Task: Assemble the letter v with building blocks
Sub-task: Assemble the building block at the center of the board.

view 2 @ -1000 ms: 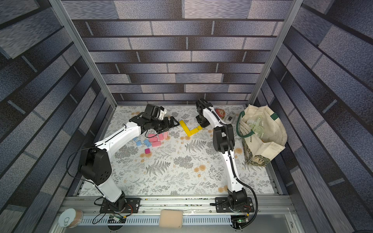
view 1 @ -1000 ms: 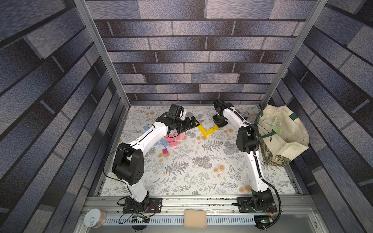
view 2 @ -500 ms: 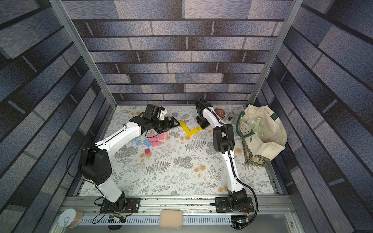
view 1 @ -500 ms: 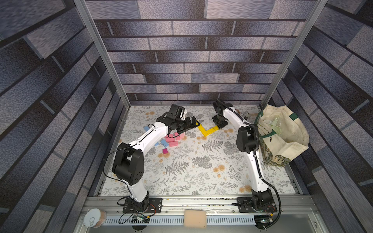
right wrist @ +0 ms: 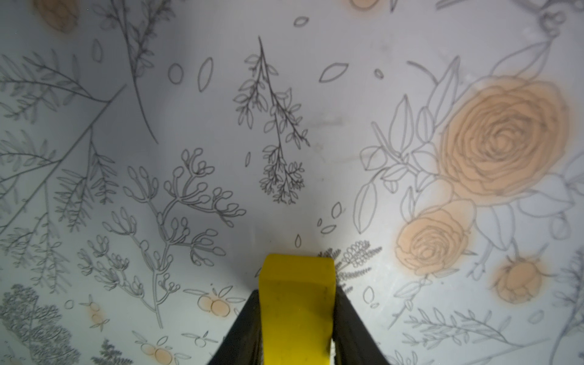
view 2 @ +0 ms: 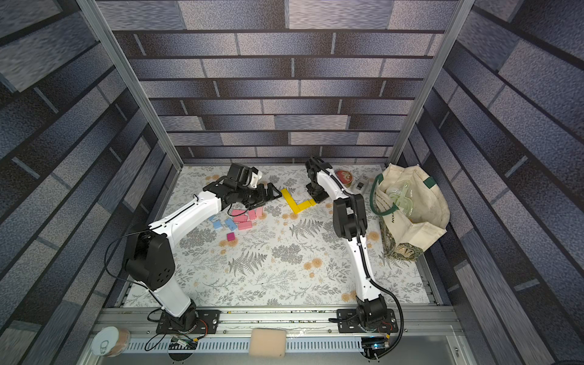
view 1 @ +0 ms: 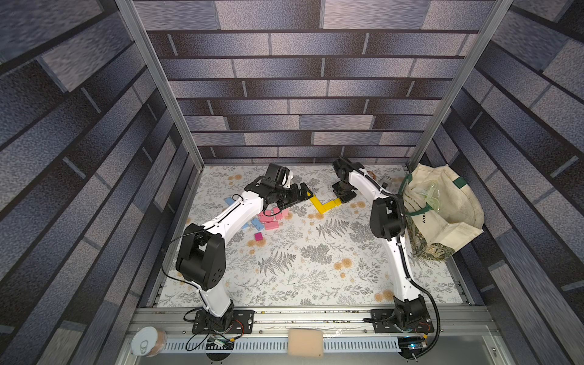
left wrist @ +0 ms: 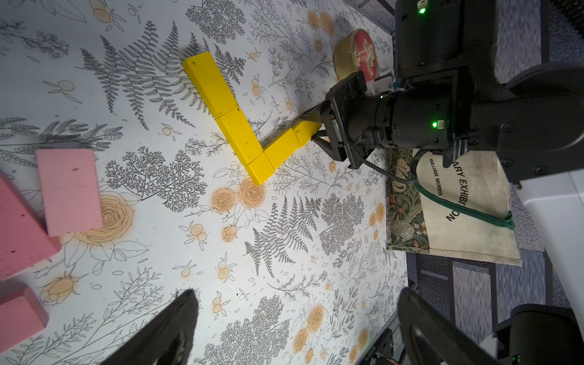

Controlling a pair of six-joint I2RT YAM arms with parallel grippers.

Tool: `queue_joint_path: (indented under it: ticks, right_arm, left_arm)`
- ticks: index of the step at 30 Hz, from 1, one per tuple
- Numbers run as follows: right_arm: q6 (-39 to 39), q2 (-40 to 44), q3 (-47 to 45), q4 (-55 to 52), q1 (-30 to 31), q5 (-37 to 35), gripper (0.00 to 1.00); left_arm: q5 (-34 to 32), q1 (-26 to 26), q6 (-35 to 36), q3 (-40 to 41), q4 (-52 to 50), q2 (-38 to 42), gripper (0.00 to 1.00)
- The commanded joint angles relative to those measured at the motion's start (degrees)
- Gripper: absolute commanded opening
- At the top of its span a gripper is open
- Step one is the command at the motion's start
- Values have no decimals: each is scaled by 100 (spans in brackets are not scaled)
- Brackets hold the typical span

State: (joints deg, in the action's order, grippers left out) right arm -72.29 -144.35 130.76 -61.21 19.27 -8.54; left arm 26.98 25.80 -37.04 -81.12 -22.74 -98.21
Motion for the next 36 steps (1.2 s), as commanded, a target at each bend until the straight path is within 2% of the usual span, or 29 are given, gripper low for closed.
queue_joint_path:
  ticks: [1, 36]
  right_arm:
    - [-161, 109, -68, -14, 46, 69, 37]
    - [-190, 38, -51, 8, 64, 150, 41]
  left_arm:
    - [62, 30, 48, -35, -68, 22, 100]
    - [35, 83, 82, -44, -92, -13, 100]
